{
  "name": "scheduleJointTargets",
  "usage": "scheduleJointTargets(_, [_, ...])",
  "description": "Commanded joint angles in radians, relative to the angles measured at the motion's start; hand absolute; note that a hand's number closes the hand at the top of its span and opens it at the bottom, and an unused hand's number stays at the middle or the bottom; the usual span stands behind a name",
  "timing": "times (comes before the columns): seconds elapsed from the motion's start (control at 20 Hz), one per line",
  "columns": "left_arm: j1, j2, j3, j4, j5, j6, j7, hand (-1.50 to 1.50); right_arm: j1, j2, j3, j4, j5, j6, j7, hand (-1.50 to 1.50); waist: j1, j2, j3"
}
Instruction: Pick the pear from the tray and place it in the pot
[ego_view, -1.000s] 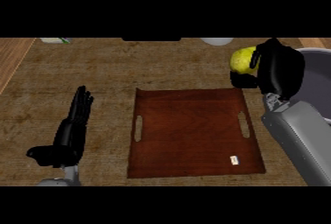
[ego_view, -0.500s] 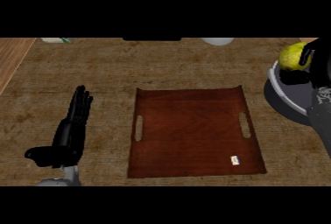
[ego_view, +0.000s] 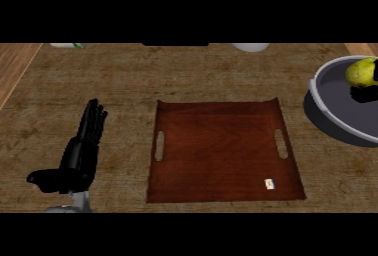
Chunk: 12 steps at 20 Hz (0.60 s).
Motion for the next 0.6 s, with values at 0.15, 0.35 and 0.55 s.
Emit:
scheduleJointTargets(0.15, [0.023, 0.024, 0.016, -0.041, 0.017, -0.032, 0.005, 0.0, -0.112, -0.032, -0.068, 0.336, -0.029, 0.036, -0.158, 1.5, 0.016, 0.003, 0.001])
scheduleJointTargets(0.35, [0.006, -0.031, -0.018, 0.027, -0.034, 0.018, -0.045, 0.0, -0.095, -0.045, -0.142, 0.485, -0.083, 0.025, -0.214, 1.5, 0.018, 0.009, 0.002])
scheduleJointTargets(0.55, [-0.055, -0.017, 0.011, 0.086, -0.02, 0.0, -0.06, 0.0, -0.128, -0.075, -0.152, 0.621, -0.055, 0.058, -0.135, -1.5, 0.026, 0.016, 0.002])
